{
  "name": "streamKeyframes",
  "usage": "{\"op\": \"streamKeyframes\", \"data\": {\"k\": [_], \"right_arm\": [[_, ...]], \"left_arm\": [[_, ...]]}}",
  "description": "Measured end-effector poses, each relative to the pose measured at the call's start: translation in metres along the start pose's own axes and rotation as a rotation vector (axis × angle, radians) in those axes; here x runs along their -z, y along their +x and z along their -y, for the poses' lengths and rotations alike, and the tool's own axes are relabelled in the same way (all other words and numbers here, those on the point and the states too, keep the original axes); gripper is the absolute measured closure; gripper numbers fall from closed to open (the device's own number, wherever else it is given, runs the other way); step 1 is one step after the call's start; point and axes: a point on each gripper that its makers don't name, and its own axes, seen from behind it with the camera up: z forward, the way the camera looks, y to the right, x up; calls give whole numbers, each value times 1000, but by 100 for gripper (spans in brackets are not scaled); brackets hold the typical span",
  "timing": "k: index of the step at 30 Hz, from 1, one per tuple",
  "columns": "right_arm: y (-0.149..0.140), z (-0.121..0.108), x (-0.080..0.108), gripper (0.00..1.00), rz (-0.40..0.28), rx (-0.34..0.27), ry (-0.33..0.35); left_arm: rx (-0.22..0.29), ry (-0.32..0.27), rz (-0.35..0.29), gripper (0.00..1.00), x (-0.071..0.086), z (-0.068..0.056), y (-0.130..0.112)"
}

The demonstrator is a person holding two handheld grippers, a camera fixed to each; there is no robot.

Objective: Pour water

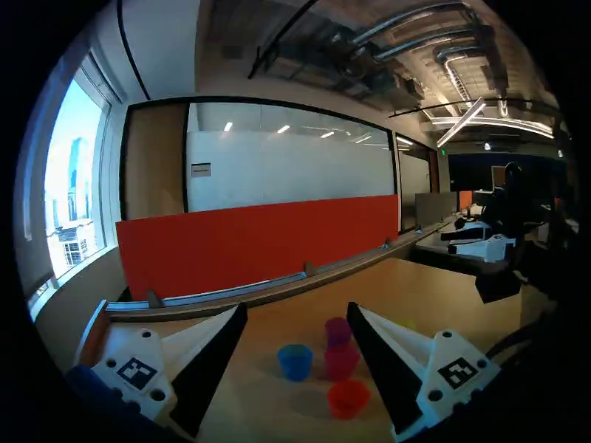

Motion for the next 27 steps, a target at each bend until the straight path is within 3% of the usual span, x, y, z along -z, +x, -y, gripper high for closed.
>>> {"op": "streamKeyframes", "data": {"k": [8, 17, 27], "right_arm": [[-15, 8, -11, 1, 48, 5, 35], [-34, 25, -23, 1, 119, 52, 99], [-60, 38, -29, 1, 202, 96, 167]], "left_arm": [[-35, -8, 73, 0, -10, 12, -20], [-46, -41, 154, 0, -36, 18, -45], [-118, -74, 222, 0, -66, 20, -63]]}}
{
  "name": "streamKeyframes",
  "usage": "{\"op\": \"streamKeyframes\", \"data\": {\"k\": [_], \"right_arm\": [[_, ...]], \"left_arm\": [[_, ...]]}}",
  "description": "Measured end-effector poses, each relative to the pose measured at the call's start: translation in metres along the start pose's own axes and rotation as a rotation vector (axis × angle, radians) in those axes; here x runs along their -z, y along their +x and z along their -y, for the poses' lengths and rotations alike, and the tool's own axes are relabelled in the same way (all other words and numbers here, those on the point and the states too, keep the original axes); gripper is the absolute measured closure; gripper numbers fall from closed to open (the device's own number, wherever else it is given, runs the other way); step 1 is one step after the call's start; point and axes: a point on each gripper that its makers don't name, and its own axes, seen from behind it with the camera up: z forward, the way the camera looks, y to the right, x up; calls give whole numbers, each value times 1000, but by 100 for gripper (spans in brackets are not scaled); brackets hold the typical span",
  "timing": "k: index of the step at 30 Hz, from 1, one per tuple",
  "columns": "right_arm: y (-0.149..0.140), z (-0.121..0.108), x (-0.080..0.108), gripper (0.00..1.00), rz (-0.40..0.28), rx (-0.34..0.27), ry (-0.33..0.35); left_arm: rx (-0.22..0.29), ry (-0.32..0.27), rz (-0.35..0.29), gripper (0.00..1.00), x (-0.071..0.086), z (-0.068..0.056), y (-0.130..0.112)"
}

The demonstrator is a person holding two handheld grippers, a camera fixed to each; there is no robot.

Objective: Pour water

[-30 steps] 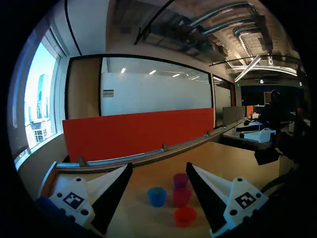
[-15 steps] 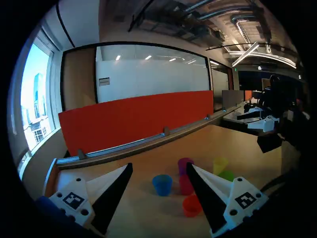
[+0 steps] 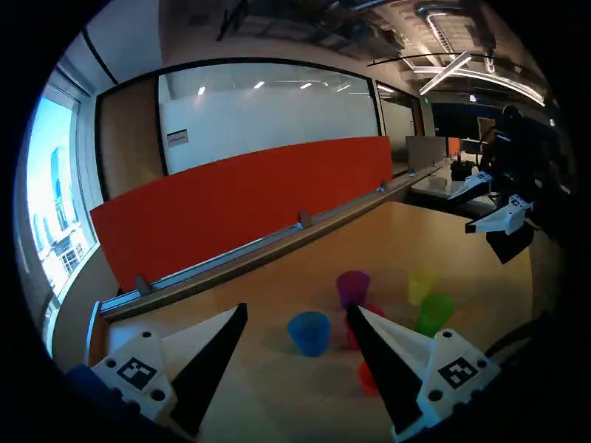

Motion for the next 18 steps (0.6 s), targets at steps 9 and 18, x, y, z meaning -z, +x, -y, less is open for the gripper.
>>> {"op": "streamKeyframes", "data": {"k": [9, 18], "right_arm": [[-18, 9, -7, 1, 53, 6, 42], [-38, 17, -16, 1, 101, 3, 77]], "left_arm": [[-14, -36, 48, 0, -27, -1, -16], [-37, -51, 100, 0, -50, -1, -37]]}}
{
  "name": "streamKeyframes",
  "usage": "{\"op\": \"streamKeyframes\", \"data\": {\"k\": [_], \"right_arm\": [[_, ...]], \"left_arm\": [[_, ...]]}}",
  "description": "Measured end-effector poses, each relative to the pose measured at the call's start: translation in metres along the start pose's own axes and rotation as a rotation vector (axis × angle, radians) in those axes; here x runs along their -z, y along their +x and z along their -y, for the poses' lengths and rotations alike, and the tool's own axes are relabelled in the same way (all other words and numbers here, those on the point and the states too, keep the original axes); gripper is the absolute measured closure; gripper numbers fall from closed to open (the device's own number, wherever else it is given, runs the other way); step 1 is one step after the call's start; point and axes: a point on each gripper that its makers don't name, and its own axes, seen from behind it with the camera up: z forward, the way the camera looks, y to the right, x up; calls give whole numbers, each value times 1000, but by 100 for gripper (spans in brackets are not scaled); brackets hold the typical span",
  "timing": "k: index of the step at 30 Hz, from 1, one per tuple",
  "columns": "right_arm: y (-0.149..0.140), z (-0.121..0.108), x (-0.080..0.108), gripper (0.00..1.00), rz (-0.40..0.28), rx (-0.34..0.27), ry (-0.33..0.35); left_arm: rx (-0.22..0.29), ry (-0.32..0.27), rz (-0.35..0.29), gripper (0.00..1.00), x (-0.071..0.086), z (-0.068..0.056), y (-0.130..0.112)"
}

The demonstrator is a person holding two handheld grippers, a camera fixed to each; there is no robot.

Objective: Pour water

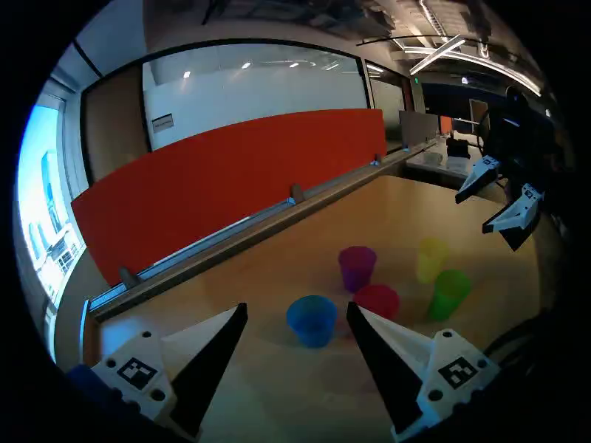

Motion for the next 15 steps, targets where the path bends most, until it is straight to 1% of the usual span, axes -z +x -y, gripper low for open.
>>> {"op": "streamKeyframes", "data": {"k": [8, 15], "right_arm": [[-20, 5, -12, 0, 41, -5, 22], [-38, 11, -20, 1, 76, -17, 46]], "left_arm": [[8, -38, 51, 0, -21, -7, -25], [4, -62, 91, 0, -36, -8, -43]]}}
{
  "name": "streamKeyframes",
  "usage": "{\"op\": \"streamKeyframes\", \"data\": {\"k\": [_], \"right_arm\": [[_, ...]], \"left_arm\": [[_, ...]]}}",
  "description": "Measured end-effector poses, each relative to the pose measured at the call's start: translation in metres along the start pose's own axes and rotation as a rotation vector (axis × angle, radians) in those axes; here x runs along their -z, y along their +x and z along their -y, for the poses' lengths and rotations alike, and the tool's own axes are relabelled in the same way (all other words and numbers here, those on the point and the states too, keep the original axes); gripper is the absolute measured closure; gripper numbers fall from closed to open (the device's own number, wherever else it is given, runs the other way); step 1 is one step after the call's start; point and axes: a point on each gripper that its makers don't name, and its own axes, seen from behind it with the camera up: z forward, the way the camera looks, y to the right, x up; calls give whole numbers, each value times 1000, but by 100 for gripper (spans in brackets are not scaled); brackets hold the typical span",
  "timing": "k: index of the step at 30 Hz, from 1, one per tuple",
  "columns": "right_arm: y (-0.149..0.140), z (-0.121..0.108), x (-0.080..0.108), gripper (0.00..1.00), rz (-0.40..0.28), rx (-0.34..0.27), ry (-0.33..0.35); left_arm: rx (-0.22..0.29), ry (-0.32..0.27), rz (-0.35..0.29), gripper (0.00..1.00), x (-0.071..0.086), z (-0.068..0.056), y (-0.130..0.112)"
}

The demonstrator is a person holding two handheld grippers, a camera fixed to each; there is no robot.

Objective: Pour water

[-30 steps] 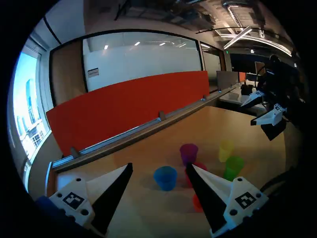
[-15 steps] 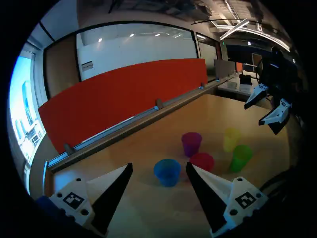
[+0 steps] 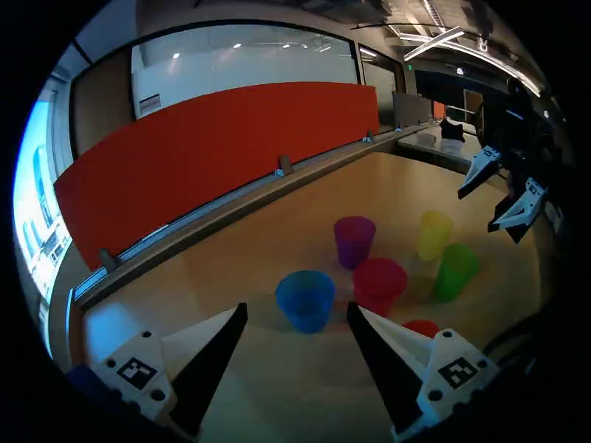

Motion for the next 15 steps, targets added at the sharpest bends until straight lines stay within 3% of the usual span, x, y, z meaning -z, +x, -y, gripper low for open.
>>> {"op": "streamKeyframes", "data": {"k": [15], "right_arm": [[-38, 9, -8, 1, 60, -3, 23]], "left_arm": [[-29, -46, 68, 0, -23, -4, -30]]}}
